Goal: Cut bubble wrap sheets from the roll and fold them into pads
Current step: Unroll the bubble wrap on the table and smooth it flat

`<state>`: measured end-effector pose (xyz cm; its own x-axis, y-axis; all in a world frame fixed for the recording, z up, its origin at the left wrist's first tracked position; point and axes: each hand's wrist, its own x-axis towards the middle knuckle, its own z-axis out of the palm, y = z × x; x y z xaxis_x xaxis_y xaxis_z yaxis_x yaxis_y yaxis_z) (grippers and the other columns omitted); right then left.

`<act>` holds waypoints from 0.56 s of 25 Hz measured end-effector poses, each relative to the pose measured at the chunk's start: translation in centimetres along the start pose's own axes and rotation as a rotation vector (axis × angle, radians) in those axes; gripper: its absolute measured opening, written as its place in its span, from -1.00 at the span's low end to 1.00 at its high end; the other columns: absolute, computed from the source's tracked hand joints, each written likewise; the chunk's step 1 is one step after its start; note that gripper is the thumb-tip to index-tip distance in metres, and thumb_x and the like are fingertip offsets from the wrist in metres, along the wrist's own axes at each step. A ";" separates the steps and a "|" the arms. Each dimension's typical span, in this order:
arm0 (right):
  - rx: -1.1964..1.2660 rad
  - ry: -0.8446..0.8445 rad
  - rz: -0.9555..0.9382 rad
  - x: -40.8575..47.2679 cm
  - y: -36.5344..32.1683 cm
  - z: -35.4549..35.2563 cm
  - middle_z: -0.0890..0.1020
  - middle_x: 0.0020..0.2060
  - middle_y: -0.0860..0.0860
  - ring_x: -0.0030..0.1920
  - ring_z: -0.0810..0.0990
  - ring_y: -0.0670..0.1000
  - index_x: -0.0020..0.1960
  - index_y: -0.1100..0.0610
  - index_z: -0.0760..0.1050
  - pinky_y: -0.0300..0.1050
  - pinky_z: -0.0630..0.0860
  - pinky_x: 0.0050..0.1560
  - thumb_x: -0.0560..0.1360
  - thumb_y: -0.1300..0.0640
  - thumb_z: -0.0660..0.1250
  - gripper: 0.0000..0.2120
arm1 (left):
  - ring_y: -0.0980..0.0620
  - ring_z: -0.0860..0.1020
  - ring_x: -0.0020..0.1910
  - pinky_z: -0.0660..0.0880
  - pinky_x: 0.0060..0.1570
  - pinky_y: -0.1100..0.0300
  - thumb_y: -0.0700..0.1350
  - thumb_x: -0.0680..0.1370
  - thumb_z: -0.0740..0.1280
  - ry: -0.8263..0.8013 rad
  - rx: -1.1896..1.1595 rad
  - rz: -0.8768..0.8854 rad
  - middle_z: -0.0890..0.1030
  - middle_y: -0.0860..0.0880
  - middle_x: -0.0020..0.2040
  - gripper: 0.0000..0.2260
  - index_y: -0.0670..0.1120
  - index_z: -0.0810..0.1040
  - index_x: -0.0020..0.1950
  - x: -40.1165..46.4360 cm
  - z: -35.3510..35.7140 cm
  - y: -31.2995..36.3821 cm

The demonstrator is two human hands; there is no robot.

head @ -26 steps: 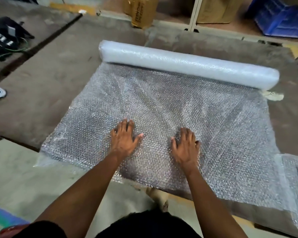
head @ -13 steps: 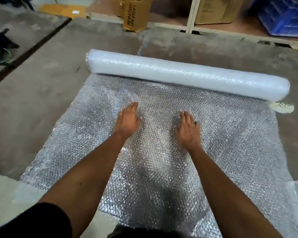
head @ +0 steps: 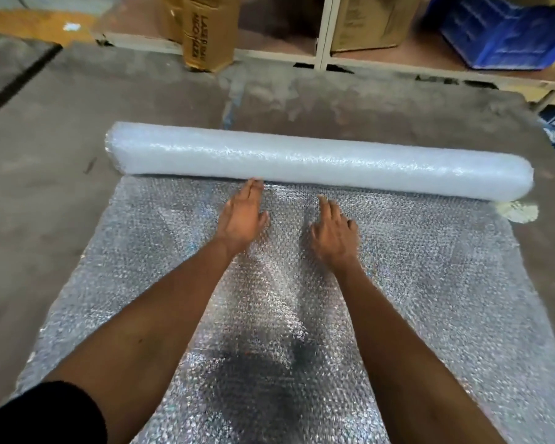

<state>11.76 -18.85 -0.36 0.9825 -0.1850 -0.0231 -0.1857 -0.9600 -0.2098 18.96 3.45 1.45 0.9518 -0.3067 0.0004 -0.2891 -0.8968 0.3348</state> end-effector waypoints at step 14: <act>-0.034 0.262 0.084 15.2 0.0 -3.9 0.14 0.64 0.27 -0.14 0.63 0.31 0.69 0.12 0.09 0.17 0.58 -0.08 0.52 0.56 0.26 -0.15 | -0.27 0.67 -0.22 0.63 -0.14 -0.16 -0.51 0.49 0.33 0.169 0.385 -0.072 0.13 -0.18 0.67 -0.12 -0.01 0.09 0.70 13.5 -3.9 -1.8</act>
<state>26.64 -22.46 3.11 0.9268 -0.3078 0.2152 -0.2709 -0.9447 -0.1845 32.72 2.14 4.54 0.9651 -0.2110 0.1551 -0.2078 -0.9775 -0.0367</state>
